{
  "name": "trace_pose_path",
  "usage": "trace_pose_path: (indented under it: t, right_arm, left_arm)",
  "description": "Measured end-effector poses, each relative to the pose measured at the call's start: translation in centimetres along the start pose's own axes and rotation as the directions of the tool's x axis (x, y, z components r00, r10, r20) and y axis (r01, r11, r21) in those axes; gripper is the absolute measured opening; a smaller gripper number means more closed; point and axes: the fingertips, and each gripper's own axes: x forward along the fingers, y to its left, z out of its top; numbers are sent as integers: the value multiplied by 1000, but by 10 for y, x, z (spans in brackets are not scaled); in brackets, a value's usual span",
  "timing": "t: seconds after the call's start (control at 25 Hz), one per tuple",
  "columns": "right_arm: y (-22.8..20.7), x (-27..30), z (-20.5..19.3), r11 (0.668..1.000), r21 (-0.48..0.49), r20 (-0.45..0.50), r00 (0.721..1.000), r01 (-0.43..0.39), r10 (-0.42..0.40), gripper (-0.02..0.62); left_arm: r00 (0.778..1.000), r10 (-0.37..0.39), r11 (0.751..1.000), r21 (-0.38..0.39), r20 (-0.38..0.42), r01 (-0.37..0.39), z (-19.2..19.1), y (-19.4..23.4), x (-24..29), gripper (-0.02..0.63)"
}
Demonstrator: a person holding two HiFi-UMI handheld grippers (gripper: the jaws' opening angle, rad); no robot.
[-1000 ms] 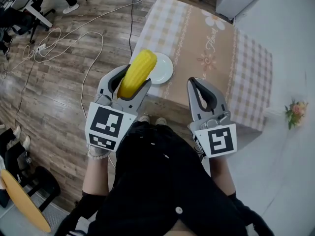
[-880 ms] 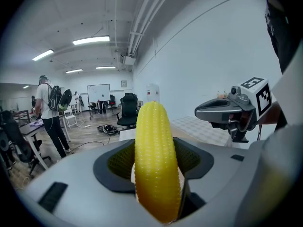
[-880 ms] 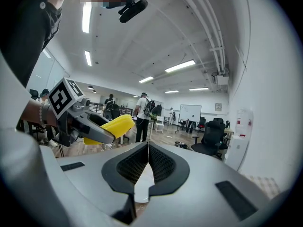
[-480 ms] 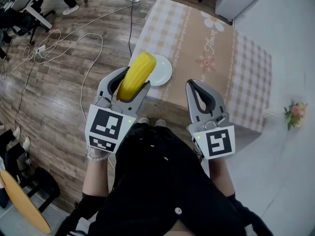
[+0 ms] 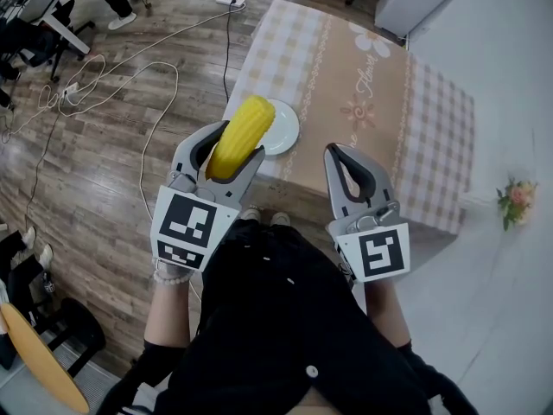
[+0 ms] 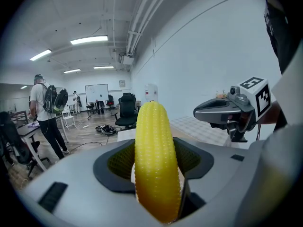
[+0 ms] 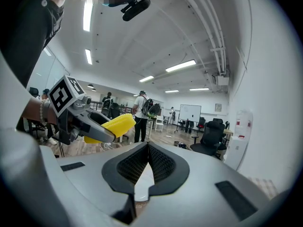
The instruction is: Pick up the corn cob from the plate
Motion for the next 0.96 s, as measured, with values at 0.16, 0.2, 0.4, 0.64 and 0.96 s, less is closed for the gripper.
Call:
trace_pose_path:
  t: [0.16,0.2,0.4,0.64,0.96]
  right_arm:
    - [-1,1,-1,1000,1,-3,1000,2,-2,41]
    - [-1,1,-1,1000,1,-6,1000,1,-1,41]
    - [-4,2,-3,1000,2,-4,1000,9,-9,41]
    - [-2,2,-1,1000,-2,-18,1000,-3,3,41]
    - [-4,6,-4,1000,-5,-17,1000,-7,7,41]
  left_arm:
    - [1000,-10,1000,-5,-3,10,-2,0,3,258]
    - [1000,-11,1000,-6,-4,11,-2,0,3,258]
    - [1000,-18,1000,-6,-7,18,-2,-1,5,258]
    - [1000,-23,1000,-5,-7,23,0,-2,6,258]
    - [999,-29,1000,-6,-15,29,-4,-2,11,258]
